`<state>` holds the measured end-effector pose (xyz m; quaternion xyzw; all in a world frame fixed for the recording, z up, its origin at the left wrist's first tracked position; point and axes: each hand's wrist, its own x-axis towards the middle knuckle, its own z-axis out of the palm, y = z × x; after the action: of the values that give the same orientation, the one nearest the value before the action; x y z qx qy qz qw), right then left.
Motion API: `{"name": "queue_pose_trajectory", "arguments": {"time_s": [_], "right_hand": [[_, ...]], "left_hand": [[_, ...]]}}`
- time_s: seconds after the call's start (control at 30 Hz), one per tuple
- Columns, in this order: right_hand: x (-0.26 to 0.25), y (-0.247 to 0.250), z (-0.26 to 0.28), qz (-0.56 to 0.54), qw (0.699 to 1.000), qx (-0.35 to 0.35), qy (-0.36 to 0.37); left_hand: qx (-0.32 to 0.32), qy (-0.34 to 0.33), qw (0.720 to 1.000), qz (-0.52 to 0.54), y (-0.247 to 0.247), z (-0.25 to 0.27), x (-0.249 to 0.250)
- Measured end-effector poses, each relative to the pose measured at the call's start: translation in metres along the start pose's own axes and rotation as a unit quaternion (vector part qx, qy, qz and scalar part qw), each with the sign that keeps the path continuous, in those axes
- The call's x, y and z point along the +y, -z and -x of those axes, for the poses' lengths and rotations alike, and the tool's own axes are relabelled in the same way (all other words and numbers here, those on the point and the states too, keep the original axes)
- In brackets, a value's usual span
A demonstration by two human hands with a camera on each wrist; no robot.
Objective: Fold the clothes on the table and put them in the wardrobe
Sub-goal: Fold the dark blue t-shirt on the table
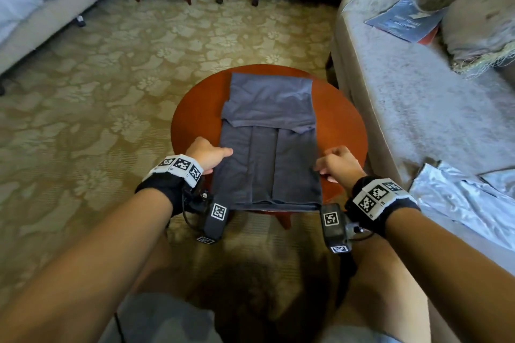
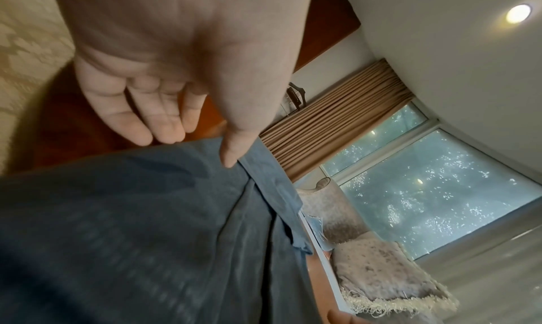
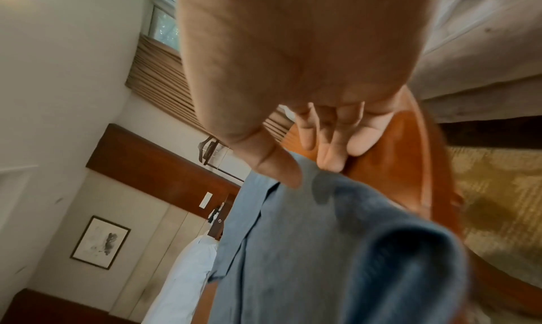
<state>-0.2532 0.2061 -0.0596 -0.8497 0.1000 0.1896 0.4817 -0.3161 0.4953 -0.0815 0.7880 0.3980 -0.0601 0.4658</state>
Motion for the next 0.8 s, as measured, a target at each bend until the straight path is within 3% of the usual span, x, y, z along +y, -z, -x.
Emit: {"name": "queue_pose_trajectory", "arguments": {"time_s": [0.2, 0.33, 0.4, 0.53, 0.7, 0.8], "right_hand": [[0.034, -0.002, 0.041, 0.044, 0.989, -0.077, 0.12], [0.044, 0.004, 0.058, 0.151, 0.957, -0.141, 0.206], [0.042, 0.004, 0.06, 0.178, 0.951, -0.147, 0.207], [0.034, 0.006, 0.057, 0.203, 0.949, -0.172, 0.17], [0.034, 0.015, 0.055, 0.242, 0.935, -0.169, 0.194], [0.037, 0.012, 0.055, 0.207, 0.944, -0.163, 0.199]], "left_hand": [[0.024, -0.019, 0.999, -0.02, -0.003, 0.037, -0.023], [-0.052, -0.134, 0.989, -0.044, -0.002, 0.06, -0.034], [-0.084, -0.199, 0.972, -0.097, 0.004, 0.069, -0.04], [-0.108, -0.248, 0.941, -0.203, 0.013, 0.069, -0.042], [-0.085, -0.304, 0.935, -0.161, 0.018, 0.069, -0.049], [-0.072, -0.287, 0.946, -0.133, 0.017, 0.069, -0.054]]}}
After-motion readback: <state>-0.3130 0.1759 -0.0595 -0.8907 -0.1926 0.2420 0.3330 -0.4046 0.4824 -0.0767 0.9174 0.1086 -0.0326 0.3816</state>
